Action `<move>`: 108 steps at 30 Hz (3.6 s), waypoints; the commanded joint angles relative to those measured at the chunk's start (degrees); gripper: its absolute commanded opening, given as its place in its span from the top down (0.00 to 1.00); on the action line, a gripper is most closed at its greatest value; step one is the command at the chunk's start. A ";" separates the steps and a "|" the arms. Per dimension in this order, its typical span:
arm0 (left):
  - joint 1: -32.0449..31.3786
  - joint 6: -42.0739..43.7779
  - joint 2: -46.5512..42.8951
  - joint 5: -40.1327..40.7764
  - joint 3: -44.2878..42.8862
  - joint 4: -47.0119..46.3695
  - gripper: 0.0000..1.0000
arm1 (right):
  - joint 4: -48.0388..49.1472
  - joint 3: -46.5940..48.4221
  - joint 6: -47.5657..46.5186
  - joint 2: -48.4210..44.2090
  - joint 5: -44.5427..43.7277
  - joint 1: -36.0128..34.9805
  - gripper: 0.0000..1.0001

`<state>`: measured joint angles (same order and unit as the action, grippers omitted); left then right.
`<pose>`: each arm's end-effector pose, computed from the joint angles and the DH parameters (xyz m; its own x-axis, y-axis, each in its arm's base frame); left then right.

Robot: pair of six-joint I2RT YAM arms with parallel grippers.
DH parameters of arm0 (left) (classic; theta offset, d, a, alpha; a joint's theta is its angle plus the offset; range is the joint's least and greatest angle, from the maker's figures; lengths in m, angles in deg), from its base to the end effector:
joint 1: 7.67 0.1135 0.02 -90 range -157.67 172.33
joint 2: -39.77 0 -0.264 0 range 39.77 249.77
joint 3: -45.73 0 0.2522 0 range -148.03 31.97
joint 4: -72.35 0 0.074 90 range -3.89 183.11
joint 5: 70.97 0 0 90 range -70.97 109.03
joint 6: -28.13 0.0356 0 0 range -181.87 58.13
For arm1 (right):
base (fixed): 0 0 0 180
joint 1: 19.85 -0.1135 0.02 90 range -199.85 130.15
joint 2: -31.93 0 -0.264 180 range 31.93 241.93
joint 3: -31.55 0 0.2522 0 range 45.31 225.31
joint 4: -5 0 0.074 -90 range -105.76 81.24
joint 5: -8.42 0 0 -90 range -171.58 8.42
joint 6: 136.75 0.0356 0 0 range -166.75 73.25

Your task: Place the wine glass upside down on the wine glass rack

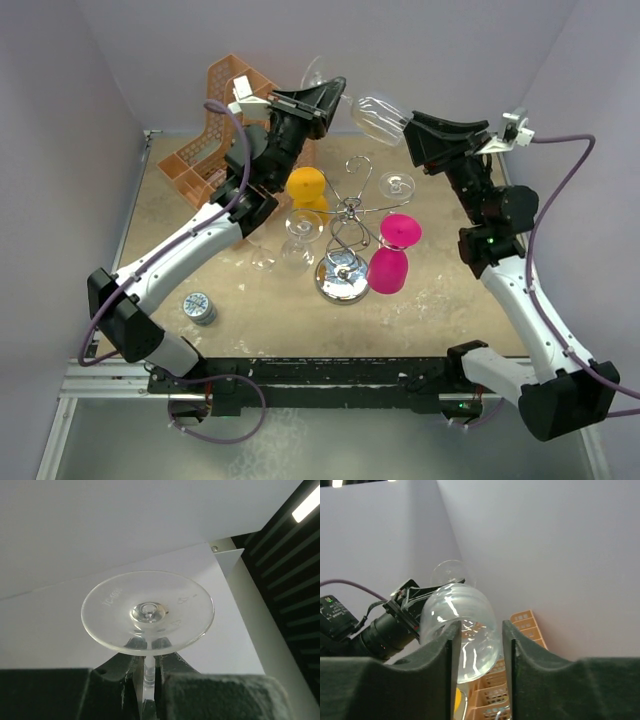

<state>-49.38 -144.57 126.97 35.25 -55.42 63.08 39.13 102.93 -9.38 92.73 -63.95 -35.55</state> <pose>0.2689 -0.2263 0.4806 -0.4062 -0.9137 -0.0075 0.3488 -0.1474 -0.9255 0.2048 0.0688 0.4662 0.2560 0.6728 -0.6941 -0.7807 0.5673 0.2620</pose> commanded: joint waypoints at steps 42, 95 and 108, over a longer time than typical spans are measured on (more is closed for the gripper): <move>0.67 91.45 0.58 -21.72 -1.19 -18.20 1.00 | -18.51 12.25 14.67 -5.33 6.82 -0.12 0.34; 0.58 110.42 -1.76 -41.80 -2.07 -2.23 1.00 | -13.30 19.47 25.72 10.21 15.99 -0.13 0.74; 0.59 104.79 -6.08 -30.90 4.63 -11.04 0.61 | -12.20 18.51 28.63 7.37 11.19 -0.12 1.00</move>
<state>-48.66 -37.12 126.22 -1.29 -52.45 60.13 22.24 119.87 19.29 102.52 -49.62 -35.60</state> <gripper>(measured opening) 0.341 0.024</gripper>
